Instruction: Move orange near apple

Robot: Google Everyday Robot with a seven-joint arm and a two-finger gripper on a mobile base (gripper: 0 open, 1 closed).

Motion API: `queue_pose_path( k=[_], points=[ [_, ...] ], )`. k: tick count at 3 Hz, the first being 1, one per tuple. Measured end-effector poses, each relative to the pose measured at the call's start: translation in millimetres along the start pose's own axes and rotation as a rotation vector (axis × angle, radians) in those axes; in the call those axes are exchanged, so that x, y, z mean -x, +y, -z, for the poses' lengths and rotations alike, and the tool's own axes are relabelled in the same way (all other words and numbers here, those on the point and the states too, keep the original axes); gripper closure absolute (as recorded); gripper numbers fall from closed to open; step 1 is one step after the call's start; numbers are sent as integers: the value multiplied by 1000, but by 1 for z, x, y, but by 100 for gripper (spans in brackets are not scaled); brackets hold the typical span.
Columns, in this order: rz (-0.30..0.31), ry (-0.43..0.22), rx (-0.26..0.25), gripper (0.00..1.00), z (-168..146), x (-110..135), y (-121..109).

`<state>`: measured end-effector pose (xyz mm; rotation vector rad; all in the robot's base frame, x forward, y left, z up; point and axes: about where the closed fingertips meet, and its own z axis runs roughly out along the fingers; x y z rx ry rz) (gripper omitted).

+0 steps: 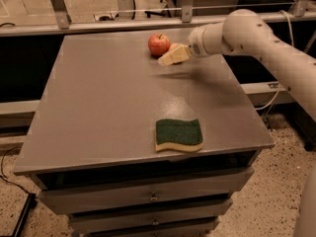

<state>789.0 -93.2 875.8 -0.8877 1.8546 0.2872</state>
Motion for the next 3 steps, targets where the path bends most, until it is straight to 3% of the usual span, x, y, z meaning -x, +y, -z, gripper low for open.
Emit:
queue_pose_path(
  k=[1,2,3],
  points=[
    [-35,-83,80,0,41,3,-1],
    [-30,-166,138,0,101,15,-1],
    [-5,-196,136,0,150,22,0]
  ],
)
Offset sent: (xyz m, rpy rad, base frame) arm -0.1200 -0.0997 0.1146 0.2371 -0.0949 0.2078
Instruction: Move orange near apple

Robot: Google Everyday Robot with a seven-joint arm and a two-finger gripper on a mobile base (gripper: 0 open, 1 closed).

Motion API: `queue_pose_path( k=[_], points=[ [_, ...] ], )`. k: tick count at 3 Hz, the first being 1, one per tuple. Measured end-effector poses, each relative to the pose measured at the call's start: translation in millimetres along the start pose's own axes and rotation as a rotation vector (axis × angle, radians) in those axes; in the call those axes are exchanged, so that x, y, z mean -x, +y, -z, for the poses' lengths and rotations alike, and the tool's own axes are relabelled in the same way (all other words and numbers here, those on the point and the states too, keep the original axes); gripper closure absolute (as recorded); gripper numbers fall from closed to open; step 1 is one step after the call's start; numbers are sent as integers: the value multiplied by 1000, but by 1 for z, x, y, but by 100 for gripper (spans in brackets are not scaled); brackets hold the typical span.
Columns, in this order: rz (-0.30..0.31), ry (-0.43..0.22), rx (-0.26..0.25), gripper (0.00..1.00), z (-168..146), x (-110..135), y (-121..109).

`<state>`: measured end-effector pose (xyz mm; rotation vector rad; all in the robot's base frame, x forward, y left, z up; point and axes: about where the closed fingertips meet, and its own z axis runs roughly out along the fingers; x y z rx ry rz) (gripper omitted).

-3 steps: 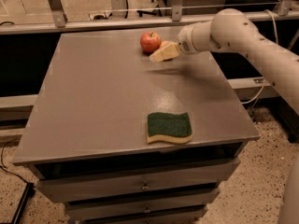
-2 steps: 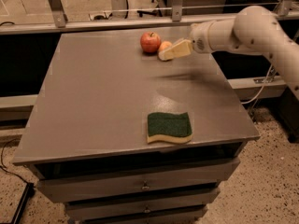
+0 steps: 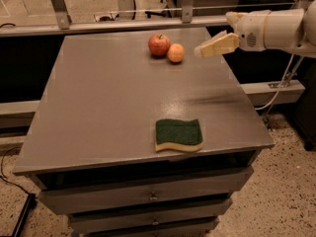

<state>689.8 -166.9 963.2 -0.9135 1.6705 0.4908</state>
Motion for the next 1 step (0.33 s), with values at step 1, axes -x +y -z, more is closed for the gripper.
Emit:
queue_pose_path(
  k=[1],
  points=[
    [5,-3,-5,0,10,2,1]
  ],
)
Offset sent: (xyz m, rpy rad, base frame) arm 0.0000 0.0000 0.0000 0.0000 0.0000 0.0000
